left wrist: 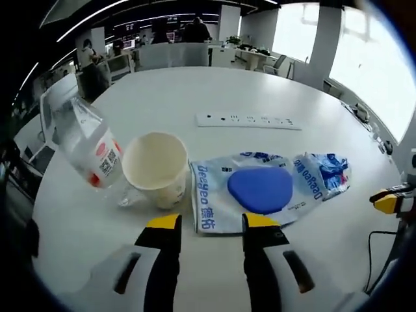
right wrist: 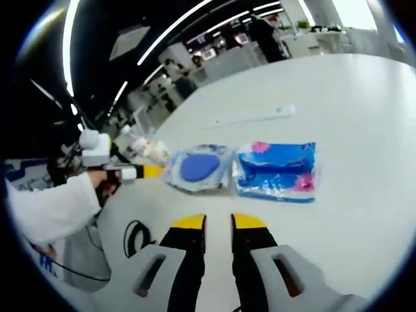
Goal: Arrange the tabletop items into an orderly group along one side of the table until the central work area is clear of visible clutter.
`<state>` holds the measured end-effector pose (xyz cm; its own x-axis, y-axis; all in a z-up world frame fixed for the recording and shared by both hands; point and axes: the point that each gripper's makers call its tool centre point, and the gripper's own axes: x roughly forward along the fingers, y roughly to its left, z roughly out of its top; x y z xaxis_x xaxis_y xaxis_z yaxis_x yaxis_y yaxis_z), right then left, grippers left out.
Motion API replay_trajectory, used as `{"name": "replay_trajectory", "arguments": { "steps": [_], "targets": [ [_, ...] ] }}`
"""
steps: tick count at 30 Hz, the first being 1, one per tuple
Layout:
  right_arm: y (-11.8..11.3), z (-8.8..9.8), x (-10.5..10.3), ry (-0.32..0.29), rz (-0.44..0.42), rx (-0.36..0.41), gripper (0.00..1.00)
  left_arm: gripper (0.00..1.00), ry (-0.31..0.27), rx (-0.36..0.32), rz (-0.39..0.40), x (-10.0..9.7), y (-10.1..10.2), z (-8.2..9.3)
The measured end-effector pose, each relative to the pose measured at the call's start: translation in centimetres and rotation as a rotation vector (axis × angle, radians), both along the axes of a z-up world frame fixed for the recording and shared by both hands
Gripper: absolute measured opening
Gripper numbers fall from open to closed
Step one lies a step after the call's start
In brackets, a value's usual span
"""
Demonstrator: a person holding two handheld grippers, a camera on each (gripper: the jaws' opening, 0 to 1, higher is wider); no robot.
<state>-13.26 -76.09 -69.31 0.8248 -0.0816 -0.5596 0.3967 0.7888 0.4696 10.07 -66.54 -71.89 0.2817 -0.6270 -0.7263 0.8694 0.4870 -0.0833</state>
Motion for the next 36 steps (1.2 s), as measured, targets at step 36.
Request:
{"name": "replay_trajectory", "arguments": {
  "steps": [36],
  "targets": [
    [0.4,3.3,-3.6,-0.084,-0.015,-0.052,0.19,0.51,-0.06,-0.061,0.016,-3.3,5.3,4.4]
  ]
}}
